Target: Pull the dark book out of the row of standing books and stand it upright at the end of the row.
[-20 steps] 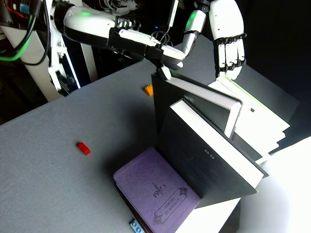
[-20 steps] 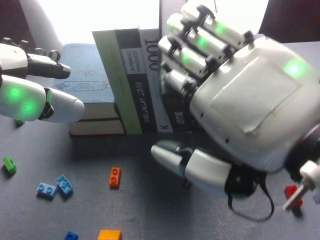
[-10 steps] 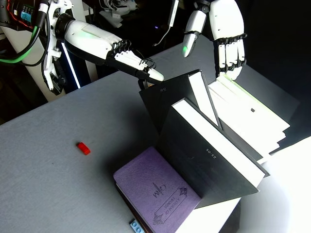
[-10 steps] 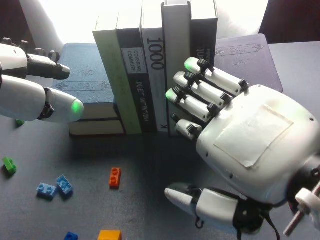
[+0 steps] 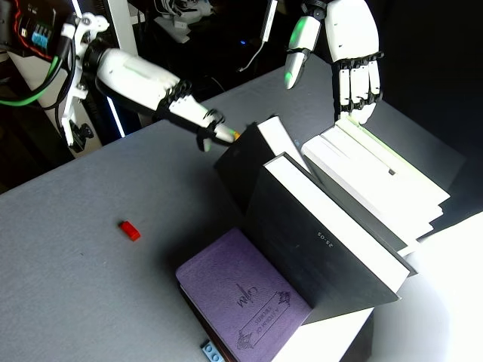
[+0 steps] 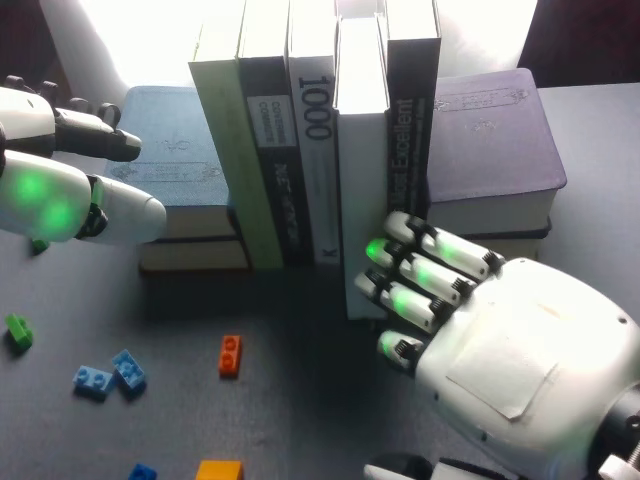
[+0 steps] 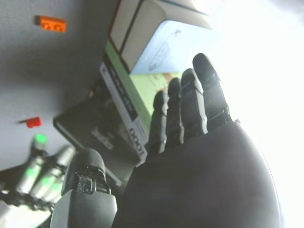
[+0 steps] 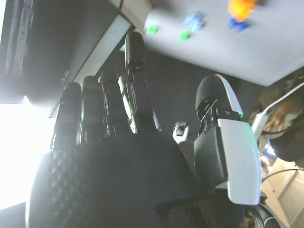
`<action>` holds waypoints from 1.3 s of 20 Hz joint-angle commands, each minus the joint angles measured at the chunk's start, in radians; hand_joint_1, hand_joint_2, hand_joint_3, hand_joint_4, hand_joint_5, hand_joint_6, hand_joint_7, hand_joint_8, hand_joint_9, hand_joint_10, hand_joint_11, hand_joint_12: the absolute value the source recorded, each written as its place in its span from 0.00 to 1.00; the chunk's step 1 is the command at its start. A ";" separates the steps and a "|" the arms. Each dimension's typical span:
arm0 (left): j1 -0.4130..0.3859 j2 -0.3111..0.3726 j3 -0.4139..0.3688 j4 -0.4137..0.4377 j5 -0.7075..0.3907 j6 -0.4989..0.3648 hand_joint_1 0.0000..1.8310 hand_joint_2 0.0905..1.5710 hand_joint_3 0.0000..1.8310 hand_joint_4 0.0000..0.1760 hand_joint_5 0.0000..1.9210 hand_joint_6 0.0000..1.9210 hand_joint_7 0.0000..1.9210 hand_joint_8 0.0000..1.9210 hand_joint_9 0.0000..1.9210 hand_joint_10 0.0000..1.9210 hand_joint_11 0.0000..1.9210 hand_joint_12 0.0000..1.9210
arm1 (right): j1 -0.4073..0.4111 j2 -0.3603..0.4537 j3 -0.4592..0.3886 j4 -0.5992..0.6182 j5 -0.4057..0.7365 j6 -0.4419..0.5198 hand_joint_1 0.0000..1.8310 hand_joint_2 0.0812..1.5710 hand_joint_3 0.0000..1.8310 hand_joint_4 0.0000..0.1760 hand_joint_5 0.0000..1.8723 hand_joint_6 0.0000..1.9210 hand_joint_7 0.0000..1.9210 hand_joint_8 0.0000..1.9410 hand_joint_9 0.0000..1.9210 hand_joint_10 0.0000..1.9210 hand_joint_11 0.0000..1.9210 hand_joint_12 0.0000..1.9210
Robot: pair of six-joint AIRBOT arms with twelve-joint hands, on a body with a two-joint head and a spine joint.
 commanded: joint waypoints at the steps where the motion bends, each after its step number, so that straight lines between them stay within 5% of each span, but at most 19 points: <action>1: -0.008 0.009 0.004 0.029 -0.076 -0.001 0.00 0.73 0.00 0.14 0.07 0.00 0.08 0.00 0.08 0.00 0.02 0.26 | -0.001 0.008 -0.004 -0.064 0.054 0.007 0.00 0.75 0.00 0.00 0.28 0.29 0.08 0.00 0.00 0.00 0.00 0.00; 14: -0.008 0.009 0.005 0.029 -0.076 -0.001 0.00 0.73 0.00 0.12 0.07 0.00 0.08 0.00 0.09 0.00 0.02 0.26 | -0.086 0.008 -0.033 -0.064 0.044 0.032 0.00 0.76 0.00 0.00 0.28 0.28 0.09 0.01 0.00 0.00 0.00 0.00; 20: -0.008 0.009 0.005 0.029 -0.076 -0.001 0.00 0.74 0.00 0.13 0.06 0.00 0.08 0.00 0.10 0.00 0.03 0.26 | 0.086 0.005 -0.025 -0.081 0.041 0.029 0.00 0.76 0.00 0.00 0.28 0.28 0.08 0.00 0.00 0.00 0.00 0.00; 26: -0.007 0.009 0.005 0.029 -0.076 -0.001 0.00 0.74 0.00 0.13 0.06 0.00 0.08 0.00 0.09 0.00 0.02 0.26 | 0.168 -0.008 0.046 -0.373 0.033 0.153 0.00 0.76 0.00 0.00 0.30 0.28 0.08 0.00 0.00 0.00 0.00 0.00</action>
